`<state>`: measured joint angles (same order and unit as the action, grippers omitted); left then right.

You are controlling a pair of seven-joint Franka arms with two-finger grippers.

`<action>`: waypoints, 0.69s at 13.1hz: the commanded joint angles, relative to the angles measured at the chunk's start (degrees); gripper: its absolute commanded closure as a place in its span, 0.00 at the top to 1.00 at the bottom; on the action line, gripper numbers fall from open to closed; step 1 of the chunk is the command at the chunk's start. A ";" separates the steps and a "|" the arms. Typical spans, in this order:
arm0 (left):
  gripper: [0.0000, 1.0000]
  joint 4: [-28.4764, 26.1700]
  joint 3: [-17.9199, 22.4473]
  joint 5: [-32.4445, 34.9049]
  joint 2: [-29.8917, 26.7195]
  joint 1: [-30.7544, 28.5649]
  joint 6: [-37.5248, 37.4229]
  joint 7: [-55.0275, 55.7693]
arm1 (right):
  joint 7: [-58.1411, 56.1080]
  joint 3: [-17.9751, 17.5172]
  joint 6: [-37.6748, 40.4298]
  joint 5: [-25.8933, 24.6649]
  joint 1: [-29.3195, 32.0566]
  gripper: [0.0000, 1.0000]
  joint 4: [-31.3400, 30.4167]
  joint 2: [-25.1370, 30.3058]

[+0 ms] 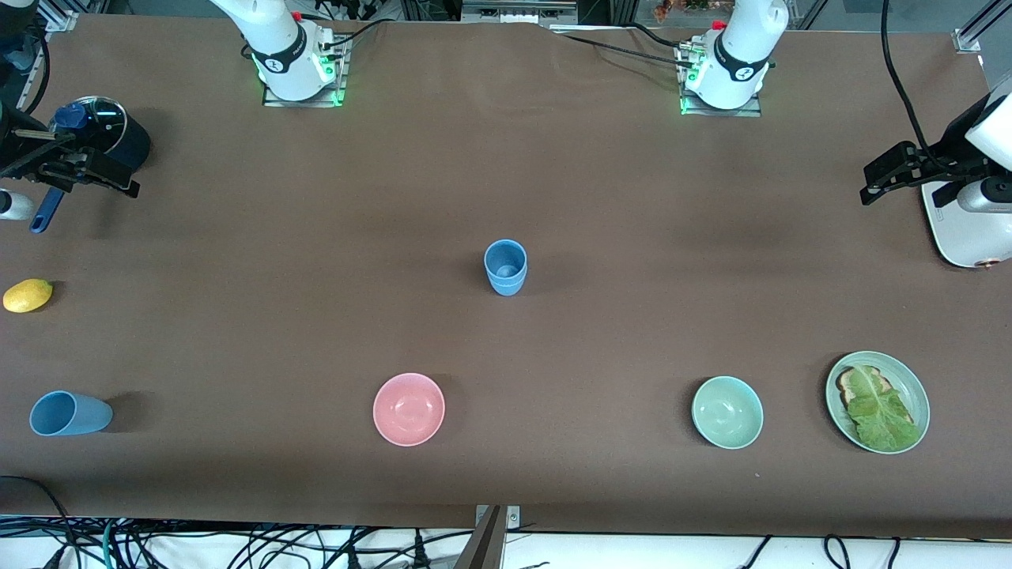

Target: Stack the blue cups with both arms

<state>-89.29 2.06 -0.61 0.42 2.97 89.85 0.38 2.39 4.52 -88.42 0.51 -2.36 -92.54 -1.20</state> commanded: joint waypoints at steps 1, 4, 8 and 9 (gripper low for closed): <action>1.00 1.40 0.04 -0.62 0.46 -0.24 -0.90 -1.00 | -0.45 -0.48 1.15 0.90 0.78 1.00 1.57 -0.74; 1.00 1.32 0.04 -0.62 0.46 -0.24 -0.90 -0.91 | -0.63 -0.48 0.97 0.64 0.78 1.00 1.57 -0.74; 1.00 1.40 0.04 -0.62 0.46 -0.24 -0.90 -0.91 | -0.89 -0.48 0.88 0.55 0.78 1.00 1.57 -0.83; 1.00 1.32 0.04 -0.62 0.46 -0.24 -0.90 -0.91 | -1.33 -0.56 0.80 0.55 0.78 1.00 1.57 -0.83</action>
<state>-89.29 2.06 -0.61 0.42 2.97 89.85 0.38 2.15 4.52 -88.41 0.51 -2.36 -92.53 -1.31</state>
